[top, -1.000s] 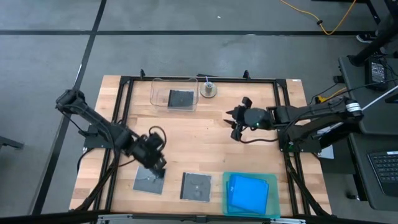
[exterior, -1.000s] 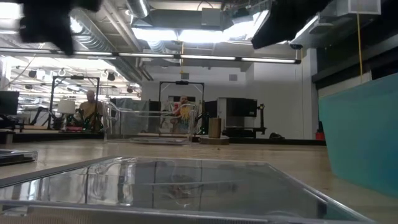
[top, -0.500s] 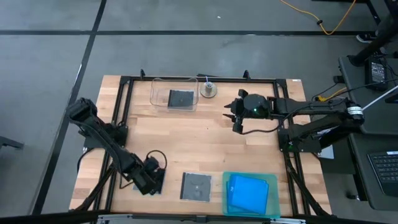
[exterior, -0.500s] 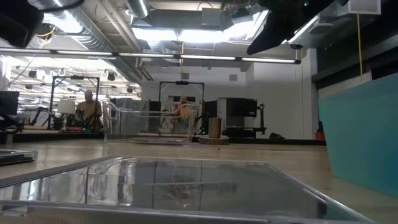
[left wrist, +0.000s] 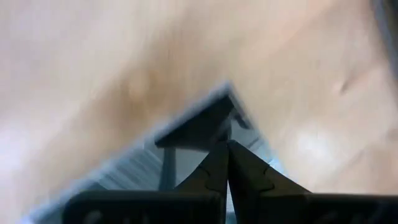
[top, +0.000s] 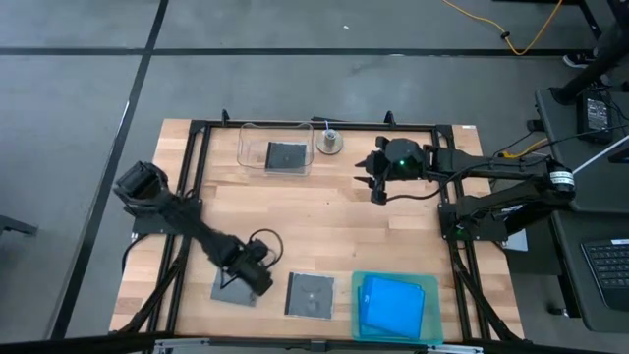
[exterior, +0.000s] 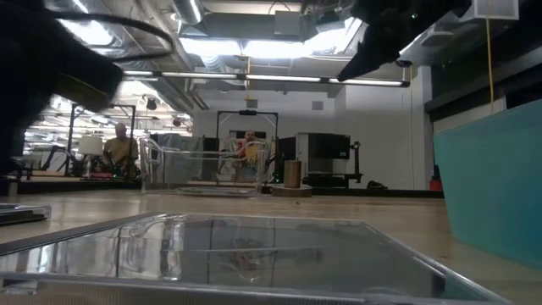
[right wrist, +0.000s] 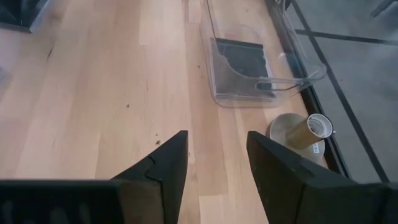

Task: Pick & place jewel cases by type
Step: Put the left black cd case into the transparent bin

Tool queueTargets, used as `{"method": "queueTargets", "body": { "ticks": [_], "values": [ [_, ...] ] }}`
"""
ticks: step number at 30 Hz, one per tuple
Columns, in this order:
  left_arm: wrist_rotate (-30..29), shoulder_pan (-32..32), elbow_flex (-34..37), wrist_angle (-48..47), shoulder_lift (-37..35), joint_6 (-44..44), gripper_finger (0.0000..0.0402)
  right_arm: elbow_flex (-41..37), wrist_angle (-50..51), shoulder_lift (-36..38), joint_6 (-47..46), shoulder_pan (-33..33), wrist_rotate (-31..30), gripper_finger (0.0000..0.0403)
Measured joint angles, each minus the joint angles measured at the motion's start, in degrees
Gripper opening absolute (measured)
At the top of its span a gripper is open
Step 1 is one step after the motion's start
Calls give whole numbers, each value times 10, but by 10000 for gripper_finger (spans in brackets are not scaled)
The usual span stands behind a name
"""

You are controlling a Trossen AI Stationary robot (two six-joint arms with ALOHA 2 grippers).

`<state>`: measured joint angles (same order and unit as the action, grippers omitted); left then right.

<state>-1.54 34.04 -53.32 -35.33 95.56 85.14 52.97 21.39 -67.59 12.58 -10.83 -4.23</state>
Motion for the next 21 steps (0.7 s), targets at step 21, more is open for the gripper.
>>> {"method": "queueTargets", "body": {
  "ticks": [21],
  "values": [
    [-64,-290,0,67,11,-344,1,0,27,0,16,-3,-2,169]
  ]
}}
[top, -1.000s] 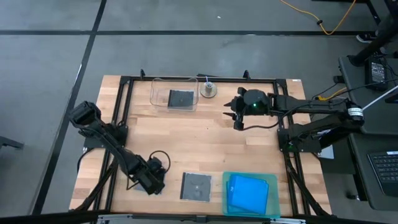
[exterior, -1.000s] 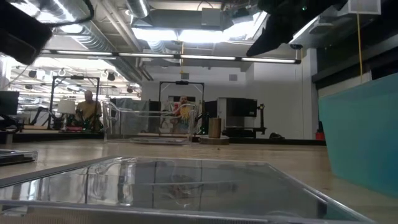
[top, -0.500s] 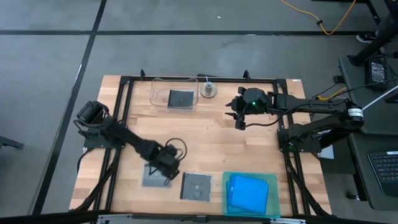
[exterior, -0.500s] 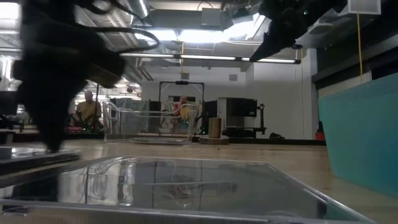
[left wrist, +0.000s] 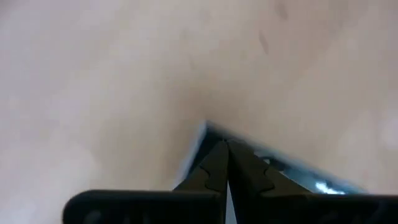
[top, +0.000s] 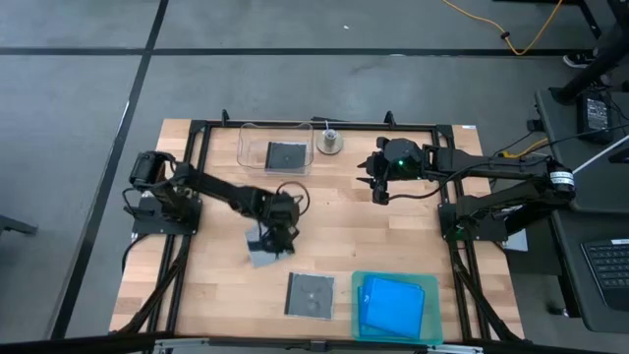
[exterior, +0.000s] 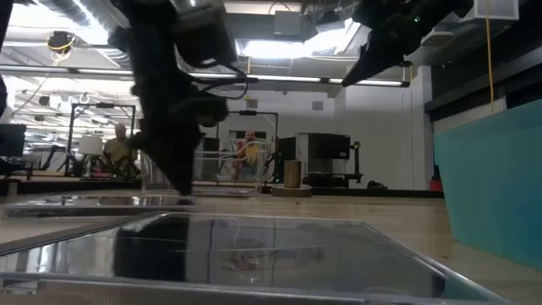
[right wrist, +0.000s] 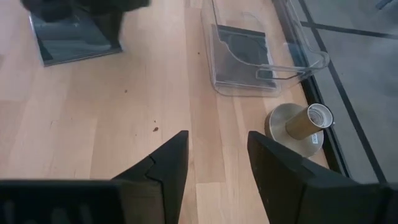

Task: Pick & place jewel cases by type
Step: Put the left black cd case into the transparent bin

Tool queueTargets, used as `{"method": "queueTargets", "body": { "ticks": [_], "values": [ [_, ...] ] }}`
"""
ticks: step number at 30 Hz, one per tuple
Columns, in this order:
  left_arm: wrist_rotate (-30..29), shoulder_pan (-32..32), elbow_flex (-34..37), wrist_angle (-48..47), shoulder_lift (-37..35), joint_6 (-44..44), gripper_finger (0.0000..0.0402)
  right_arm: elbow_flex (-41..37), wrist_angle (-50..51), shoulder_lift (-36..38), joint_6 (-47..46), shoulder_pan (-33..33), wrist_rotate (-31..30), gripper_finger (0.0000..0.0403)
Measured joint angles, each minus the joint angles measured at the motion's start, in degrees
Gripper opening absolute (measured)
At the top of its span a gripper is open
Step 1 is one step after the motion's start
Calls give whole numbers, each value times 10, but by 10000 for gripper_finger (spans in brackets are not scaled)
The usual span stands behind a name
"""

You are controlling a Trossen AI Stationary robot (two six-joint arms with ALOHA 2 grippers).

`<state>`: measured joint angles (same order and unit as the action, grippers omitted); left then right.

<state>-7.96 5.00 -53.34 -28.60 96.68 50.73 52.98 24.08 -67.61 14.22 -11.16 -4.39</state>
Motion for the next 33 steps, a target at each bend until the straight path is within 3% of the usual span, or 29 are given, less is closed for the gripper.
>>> {"method": "queueTargets", "body": {
  "ticks": [8,17,26,33],
  "values": [
    [1,-48,0,49,-24,-49,1,0,15,0,-6,0,0,169],
    [35,31,-1,-24,-61,31,1,0,18,0,-3,-4,0,169],
    [92,184,0,-107,-61,233,2,0,15,0,28,-49,1,169],
    [86,272,0,-136,-59,422,1,0,3,0,57,-90,44,169]
  ]
}}
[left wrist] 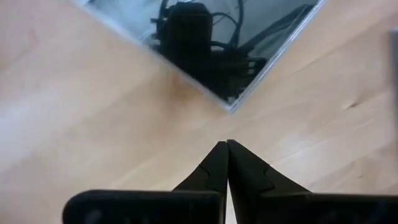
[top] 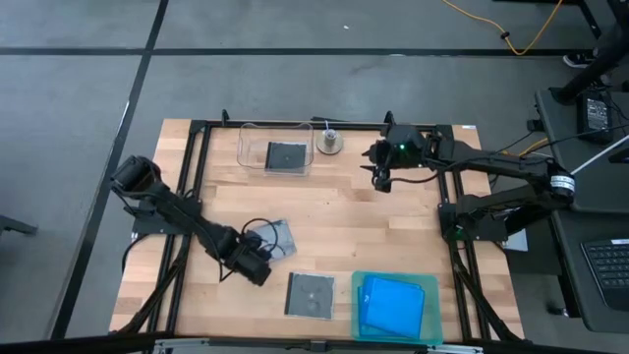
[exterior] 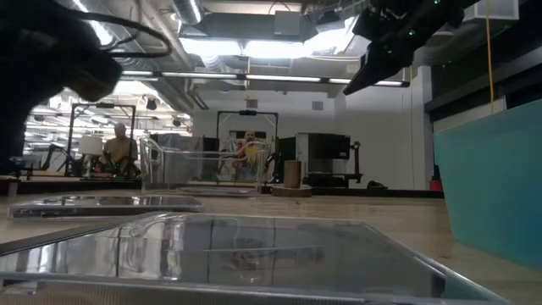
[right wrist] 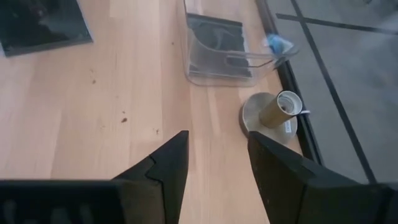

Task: Pick & place jewel cases by type
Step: Put the left black cd case into the transparent bin

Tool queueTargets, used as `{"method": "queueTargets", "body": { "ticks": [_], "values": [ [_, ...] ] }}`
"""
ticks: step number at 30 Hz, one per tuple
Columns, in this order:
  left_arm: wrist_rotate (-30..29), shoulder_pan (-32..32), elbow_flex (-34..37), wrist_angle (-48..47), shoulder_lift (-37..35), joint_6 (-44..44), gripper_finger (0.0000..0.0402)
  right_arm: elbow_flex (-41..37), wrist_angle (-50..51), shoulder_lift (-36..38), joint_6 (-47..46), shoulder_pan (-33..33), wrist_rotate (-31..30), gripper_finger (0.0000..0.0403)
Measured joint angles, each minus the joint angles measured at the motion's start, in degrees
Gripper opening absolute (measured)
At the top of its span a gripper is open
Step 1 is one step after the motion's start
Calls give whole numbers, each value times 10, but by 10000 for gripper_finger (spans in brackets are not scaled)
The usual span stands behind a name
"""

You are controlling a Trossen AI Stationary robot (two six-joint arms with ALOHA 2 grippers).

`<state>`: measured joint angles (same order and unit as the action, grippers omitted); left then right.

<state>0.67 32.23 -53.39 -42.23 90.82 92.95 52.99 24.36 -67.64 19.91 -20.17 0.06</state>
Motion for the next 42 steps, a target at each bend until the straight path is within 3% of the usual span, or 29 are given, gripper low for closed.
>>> {"method": "queueTargets", "body": {
  "ticks": [11,22,24,28,31,34,42],
  "values": [
    [5,0,43,25,31,64,1,0,-7,0,-1,-29,61,169],
    [25,-75,60,103,32,-36,2,0,21,0,-1,-29,62,169],
    [6,-90,60,146,33,-66,3,0,21,0,-1,-29,62,169],
    [-93,-118,61,282,35,-143,1,0,21,0,0,-29,62,169],
    [-109,-139,60,357,35,-194,2,0,21,0,1,-29,61,169],
    [-140,-170,60,362,35,-212,2,0,21,0,1,-29,61,169],
    [-135,-210,60,330,34,-252,2,0,25,0,-1,-29,61,169]
  ]
}}
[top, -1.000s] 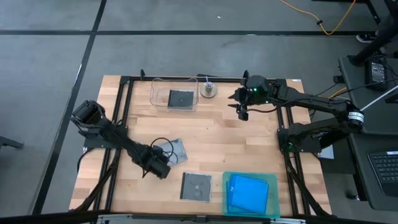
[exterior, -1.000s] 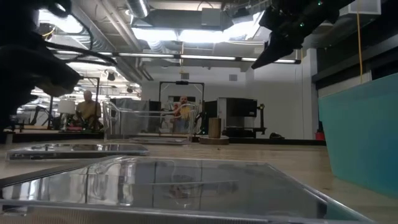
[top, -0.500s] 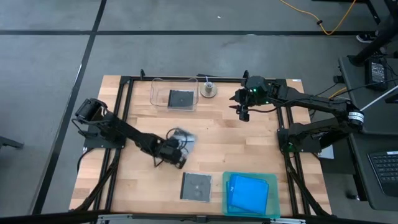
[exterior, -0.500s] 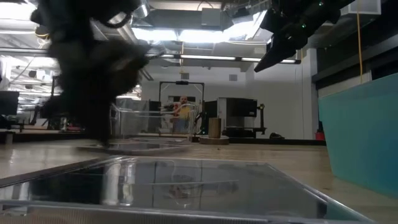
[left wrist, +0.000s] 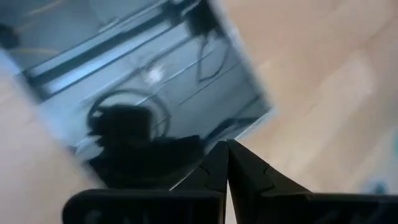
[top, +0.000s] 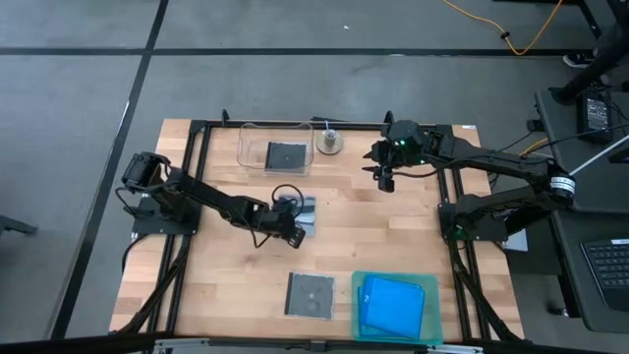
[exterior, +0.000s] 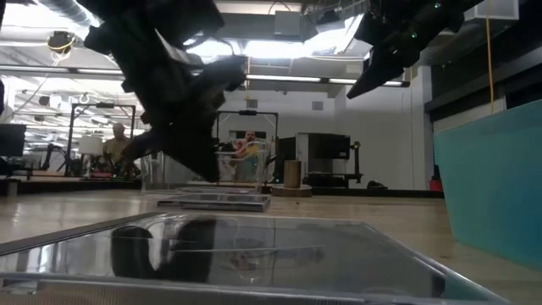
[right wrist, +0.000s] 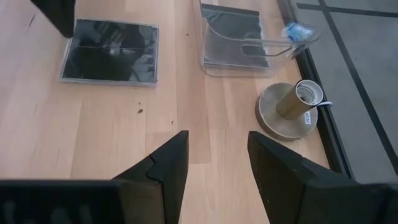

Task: Pick & place jewel cases by type
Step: Put the left black cd case into the transparent bin

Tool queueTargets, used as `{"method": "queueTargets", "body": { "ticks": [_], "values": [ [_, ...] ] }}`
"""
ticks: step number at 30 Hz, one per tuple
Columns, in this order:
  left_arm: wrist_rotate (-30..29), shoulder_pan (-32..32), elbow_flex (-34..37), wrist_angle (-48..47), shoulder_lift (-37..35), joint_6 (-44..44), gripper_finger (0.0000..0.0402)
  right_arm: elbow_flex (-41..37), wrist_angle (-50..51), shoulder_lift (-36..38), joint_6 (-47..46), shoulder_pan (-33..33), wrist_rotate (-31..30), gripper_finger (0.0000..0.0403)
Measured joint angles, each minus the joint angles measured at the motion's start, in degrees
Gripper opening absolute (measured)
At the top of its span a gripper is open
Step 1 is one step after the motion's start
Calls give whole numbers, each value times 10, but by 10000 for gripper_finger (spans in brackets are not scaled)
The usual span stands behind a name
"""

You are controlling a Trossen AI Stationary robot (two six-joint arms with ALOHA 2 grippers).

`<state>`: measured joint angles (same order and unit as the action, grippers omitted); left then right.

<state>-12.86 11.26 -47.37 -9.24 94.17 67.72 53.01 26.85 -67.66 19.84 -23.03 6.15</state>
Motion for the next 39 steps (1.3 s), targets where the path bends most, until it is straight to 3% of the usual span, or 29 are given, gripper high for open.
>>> {"method": "queueTargets", "body": {
  "ticks": [5,15,29,39],
  "values": [
    [23,-6,0,-61,0,3,1,0,14,0,0,0,0,169],
    [44,-5,0,-95,0,-15,2,0,-1,-29,17,0,0,169],
    [-2,-6,-4,-310,-5,-14,1,0,-5,-54,18,0,41,169],
    [8,-10,-3,-301,-4,-157,1,0,-23,-54,29,0,61,169]
  ]
}}
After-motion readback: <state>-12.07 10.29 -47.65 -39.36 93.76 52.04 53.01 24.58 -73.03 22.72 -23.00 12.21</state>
